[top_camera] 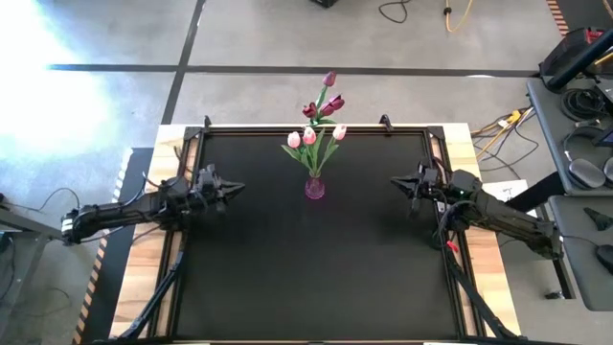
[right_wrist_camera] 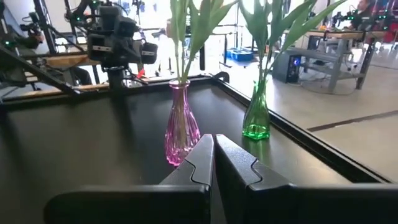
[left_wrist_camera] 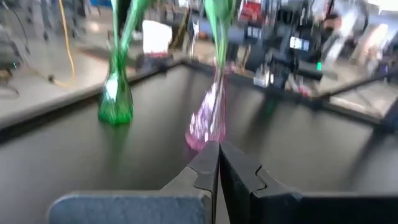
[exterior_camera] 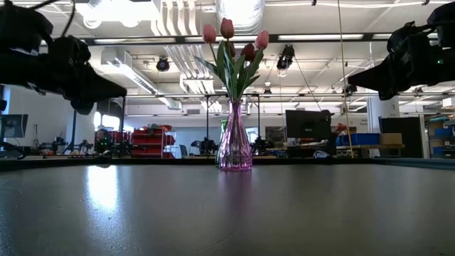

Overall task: Sort flowers into vase by color
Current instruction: Return to Home Position

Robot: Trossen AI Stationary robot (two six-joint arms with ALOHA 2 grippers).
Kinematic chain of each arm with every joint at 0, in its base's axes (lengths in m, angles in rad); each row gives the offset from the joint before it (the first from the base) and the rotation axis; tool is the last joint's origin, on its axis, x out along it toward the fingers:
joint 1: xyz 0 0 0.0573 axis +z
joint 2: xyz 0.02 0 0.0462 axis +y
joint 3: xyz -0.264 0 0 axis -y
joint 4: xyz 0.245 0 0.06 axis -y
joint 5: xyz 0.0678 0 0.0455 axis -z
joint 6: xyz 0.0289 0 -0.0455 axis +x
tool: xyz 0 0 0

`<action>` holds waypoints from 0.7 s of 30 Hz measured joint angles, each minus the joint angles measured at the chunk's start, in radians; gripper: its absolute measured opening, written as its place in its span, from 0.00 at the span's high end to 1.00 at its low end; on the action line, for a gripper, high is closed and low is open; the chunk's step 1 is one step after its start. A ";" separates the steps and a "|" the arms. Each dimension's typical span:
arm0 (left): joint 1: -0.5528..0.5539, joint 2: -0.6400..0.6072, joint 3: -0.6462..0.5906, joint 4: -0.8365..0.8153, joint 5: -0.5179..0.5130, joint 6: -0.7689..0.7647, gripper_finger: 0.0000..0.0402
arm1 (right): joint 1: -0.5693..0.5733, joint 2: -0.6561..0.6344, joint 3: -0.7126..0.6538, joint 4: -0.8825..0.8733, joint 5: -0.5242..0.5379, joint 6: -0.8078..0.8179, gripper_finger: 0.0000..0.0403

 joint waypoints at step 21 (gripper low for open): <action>0.000 0.209 0.009 -0.007 0.011 0.002 1.00 | 0.000 0.016 -0.001 0.001 -0.001 0.025 0.98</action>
